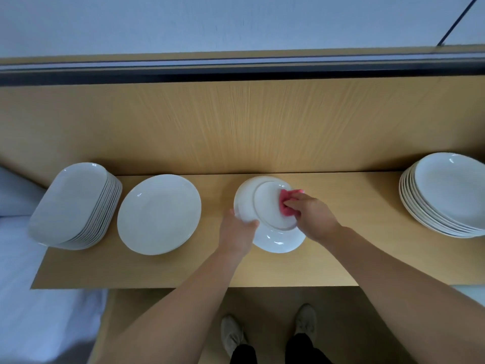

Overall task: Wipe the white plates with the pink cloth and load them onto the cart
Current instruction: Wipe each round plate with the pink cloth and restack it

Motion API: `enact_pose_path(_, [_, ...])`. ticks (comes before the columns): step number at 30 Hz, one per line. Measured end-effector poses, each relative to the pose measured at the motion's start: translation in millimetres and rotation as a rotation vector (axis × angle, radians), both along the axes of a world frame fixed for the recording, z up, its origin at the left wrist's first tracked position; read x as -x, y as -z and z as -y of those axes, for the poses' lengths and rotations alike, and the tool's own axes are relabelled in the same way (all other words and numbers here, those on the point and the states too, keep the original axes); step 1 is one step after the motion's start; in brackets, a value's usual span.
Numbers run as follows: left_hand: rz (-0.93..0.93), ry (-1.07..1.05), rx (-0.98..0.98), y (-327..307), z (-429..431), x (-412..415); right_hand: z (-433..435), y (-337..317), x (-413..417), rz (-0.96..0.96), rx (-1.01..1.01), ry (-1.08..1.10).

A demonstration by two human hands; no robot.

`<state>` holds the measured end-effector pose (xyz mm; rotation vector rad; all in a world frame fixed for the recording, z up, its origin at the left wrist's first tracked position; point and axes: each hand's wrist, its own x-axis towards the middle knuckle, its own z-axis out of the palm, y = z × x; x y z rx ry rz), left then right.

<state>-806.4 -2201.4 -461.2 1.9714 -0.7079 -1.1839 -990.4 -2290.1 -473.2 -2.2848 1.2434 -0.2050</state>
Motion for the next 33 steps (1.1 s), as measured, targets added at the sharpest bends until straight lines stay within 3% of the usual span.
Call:
enact_pose_path(9, [-0.037, 0.029, 0.048, 2, -5, 3, -23, -15, -19, -0.007, -0.009, -0.135])
enact_pose_path(16, [-0.179, -0.033, 0.097, -16, -6, 7, -4, -34, -14, 0.214, -0.118, 0.107])
enact_pose_path(22, [-0.270, -0.075, 0.204, -51, 0, 28, 7, -57, -1, 0.309, -0.095, 0.065])
enact_pose_path(29, [-0.013, -0.029, 0.271, -92, -3, 40, 25, -85, 10, 0.473, -0.089, 0.028])
enact_pose_path(33, [0.265, 0.027, 0.258, -118, -14, 31, 27, -103, -2, 0.532, -0.124, -0.010])
